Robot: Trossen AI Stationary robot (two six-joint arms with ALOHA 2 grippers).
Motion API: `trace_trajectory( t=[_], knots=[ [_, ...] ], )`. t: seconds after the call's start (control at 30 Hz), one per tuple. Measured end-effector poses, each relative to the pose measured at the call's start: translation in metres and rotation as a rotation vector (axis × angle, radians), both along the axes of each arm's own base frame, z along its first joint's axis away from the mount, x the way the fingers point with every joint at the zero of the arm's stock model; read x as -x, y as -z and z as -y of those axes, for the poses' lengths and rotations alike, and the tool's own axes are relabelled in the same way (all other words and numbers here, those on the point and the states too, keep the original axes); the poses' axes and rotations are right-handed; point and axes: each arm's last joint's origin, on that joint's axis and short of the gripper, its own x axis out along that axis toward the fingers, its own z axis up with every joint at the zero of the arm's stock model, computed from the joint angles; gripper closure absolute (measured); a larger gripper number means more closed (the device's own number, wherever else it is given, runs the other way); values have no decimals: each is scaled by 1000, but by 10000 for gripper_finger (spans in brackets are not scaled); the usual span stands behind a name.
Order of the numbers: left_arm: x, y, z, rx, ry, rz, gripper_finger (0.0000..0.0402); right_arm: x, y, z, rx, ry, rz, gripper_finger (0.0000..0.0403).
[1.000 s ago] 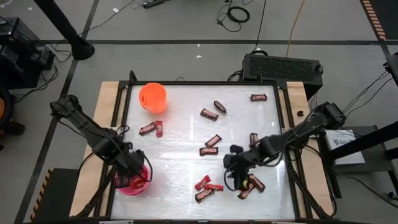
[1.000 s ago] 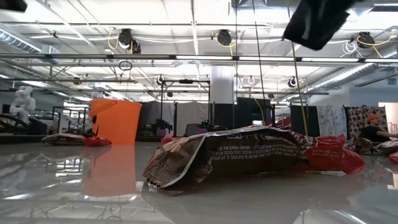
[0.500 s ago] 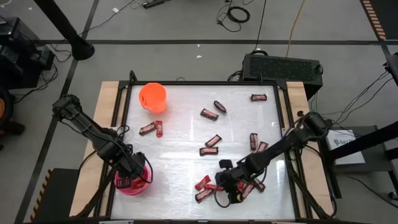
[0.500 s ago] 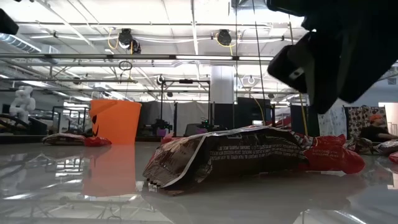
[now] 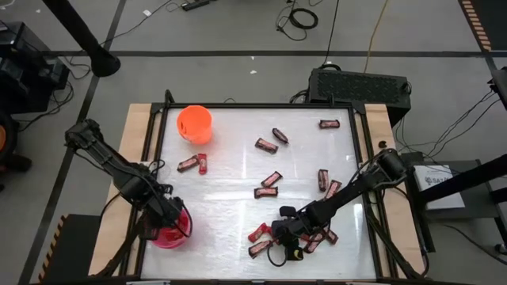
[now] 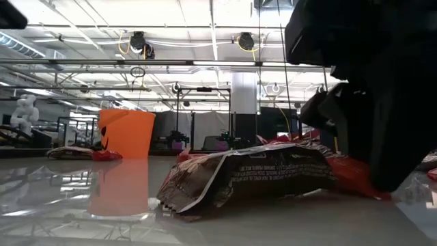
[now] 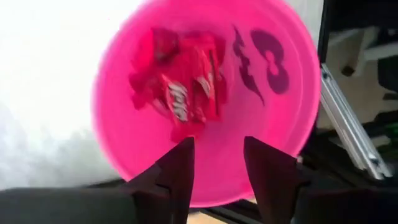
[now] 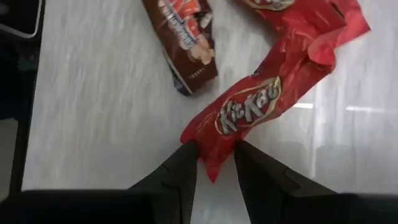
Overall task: Sort candy by brand, put in halloween buckets
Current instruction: Put the red chocolate bar into the pink bucket
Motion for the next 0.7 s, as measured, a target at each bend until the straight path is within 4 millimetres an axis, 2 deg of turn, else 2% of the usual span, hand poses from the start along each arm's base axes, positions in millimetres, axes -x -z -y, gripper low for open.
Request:
trace_trajectory(
  t=[0.1,0.2,0.37,0.43,0.53,0.7],
  knots=[
    [4,-9,-9,-40,-4,108,256,0,1,0,-10,38,-14,336],
    [7,-19,-22,-105,-19,255,256,0,0,0,-24,70,-22,384],
    [0,-34,-46,-212,-53,564,256,0,-10,4,-40,83,-21,391],
    [-8,-36,-56,-225,-72,628,256,4,-20,8,-46,84,-25,397],
    [-22,-36,-69,-212,-104,703,256,6,-45,14,-80,96,28,399],
    [-50,-36,-85,-27,-121,874,256,4,-84,32,-101,143,192,401]
  ],
)
